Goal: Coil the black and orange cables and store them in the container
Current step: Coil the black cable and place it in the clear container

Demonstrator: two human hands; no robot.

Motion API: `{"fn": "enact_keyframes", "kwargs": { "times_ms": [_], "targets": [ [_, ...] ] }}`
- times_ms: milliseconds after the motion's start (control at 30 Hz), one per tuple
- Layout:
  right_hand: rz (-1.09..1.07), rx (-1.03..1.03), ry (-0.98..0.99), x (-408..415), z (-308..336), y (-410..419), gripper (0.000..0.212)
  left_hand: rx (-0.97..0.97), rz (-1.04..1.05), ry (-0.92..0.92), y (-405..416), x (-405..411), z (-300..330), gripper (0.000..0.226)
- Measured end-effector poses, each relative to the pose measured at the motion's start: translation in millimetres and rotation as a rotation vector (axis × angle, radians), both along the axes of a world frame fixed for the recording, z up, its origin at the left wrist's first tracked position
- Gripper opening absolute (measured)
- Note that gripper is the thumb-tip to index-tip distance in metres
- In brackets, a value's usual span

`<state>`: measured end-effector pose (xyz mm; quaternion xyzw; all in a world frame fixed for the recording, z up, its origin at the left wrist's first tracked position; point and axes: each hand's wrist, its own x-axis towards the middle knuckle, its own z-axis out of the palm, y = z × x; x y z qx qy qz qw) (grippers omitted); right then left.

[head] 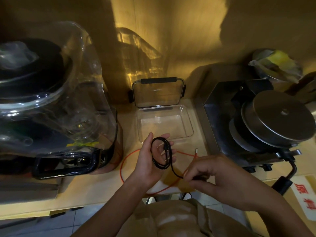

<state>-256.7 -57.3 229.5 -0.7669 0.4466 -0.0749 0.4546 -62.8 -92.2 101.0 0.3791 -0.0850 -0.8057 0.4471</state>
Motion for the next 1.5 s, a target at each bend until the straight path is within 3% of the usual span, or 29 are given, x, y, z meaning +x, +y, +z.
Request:
{"fn": "enact_keyframes", "kwargs": {
  "times_ms": [200, 367, 700, 867, 1167, 1367, 1500],
  "targets": [
    [-0.096, 0.113, -0.233, 16.8, 0.6, 0.6, 0.012, 0.025, -0.131, 0.018, 6.4, -4.6, 5.8, 0.061],
    [-0.214, 0.100, -0.346, 33.9, -10.0, -1.3, 0.017, 0.003, -0.299, 0.194, 19.5, -9.2, 9.3, 0.061],
    [-0.398, -0.354, -0.080, 43.3, -36.0, -8.9, 0.013, 0.023, -0.419, 0.185, 33.4, -9.9, 11.2, 0.055],
    [-0.411, -0.454, 0.013, 40.8, -41.9, -11.4, 0.012, 0.031, -0.441, 0.190, 36.7, -7.8, 15.7, 0.067],
    [-0.406, -0.519, 0.116, 36.7, -52.7, -10.4, 0.025, 0.010, -0.392, 0.226, 35.0, -6.2, 16.2, 0.073],
    [-0.379, -0.414, 0.082, 43.4, -65.1, -5.7, 0.031, -0.008, -0.355, 0.249, 34.5, -5.0, 16.9, 0.056],
    [-0.371, -0.283, 0.068, 43.0, -69.9, -4.1, 0.041, -0.009, -0.307, 0.242, 32.5, -0.5, 17.5, 0.059]
  ]
}}
